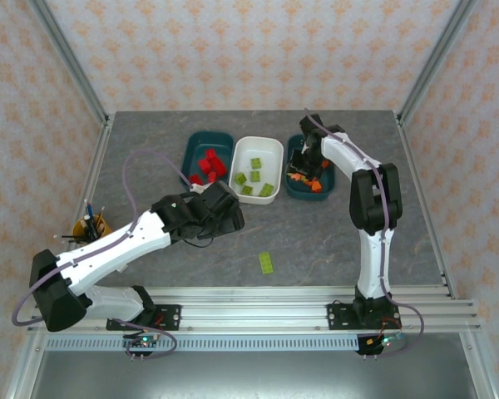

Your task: Sort the legos into containers by color

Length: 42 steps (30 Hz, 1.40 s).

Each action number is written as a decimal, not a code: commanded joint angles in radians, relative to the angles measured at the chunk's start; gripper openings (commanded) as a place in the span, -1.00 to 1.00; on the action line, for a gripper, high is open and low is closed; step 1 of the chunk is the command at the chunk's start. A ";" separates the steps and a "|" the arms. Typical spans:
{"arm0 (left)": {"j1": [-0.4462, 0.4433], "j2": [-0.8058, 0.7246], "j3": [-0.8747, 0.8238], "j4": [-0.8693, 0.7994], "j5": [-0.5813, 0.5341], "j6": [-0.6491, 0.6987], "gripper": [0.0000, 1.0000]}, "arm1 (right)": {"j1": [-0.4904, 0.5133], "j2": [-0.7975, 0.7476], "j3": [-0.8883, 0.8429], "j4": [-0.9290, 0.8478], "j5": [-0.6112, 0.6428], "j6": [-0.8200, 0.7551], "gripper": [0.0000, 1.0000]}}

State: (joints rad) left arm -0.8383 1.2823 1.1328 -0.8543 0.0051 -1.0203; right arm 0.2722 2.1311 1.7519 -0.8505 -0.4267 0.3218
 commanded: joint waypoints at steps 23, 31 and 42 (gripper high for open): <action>-0.176 0.518 0.225 -0.094 0.219 -0.120 0.48 | 0.279 -0.915 -0.681 0.032 0.277 0.149 0.12; -0.219 0.668 0.285 -0.054 0.234 -0.130 0.37 | 0.305 -1.377 -0.960 -0.088 0.201 0.284 0.12; -0.224 0.742 0.287 -0.041 0.187 -0.140 0.13 | 0.305 -1.467 -0.964 -0.145 0.206 0.317 0.10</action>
State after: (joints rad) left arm -1.0542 2.0140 1.4120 -0.8890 0.2283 -1.1473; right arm 0.5735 0.6655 0.7834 -0.9768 -0.2321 0.6182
